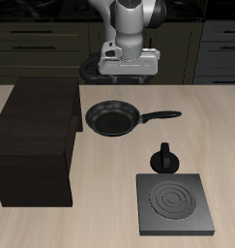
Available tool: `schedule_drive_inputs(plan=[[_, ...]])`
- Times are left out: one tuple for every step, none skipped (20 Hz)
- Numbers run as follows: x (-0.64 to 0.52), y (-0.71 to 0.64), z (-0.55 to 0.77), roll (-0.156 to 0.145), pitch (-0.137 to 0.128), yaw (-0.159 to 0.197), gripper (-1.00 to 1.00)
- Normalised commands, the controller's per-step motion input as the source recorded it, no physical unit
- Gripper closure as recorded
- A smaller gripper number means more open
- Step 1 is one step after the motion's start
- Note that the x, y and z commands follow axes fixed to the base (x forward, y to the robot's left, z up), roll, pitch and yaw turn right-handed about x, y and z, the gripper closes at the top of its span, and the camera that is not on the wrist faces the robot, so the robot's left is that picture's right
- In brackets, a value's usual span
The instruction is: Place the frypan on the flat stove
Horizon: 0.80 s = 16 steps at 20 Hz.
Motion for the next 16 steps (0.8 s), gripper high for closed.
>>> schedule_drive_inputs(plan=[[0.08,0.06,-0.48,0.021,0.087,0.005,-1.0],[0.06,0.1,-0.35,0.013,0.035,0.049,-1.0],[0.1,0.05,-0.27,0.01,0.059,0.018,-1.0],[0.11,0.07,-0.3,0.021,0.026,0.044,-1.0],[0.07,0.01,-0.17,0.002,0.041,0.016,-1.0],[0.12,0.03,-0.33,-0.018,-0.047,0.097,-1.0],[0.06,0.01,0.0,0.0,0.0,0.0,-1.0],[0.07,0.01,-0.28,-0.026,-0.049,0.058,-1.0],[0.12,0.06,-0.38,0.005,0.085,0.032,-1.0],[0.06,0.03,-0.31,0.006,0.053,0.04,-1.0],[-0.04,0.04,-0.25,-0.052,-0.061,0.077,-1.0],[-0.01,0.04,-0.33,0.036,0.041,0.046,-1.0],[-0.06,0.04,-0.31,-0.018,0.011,0.032,-1.0],[-0.06,0.07,-0.31,0.012,-0.004,0.059,-1.0],[0.05,-0.04,0.01,0.0,0.0,0.0,-1.0],[-0.12,0.1,-0.36,0.023,0.046,0.036,-1.0]])
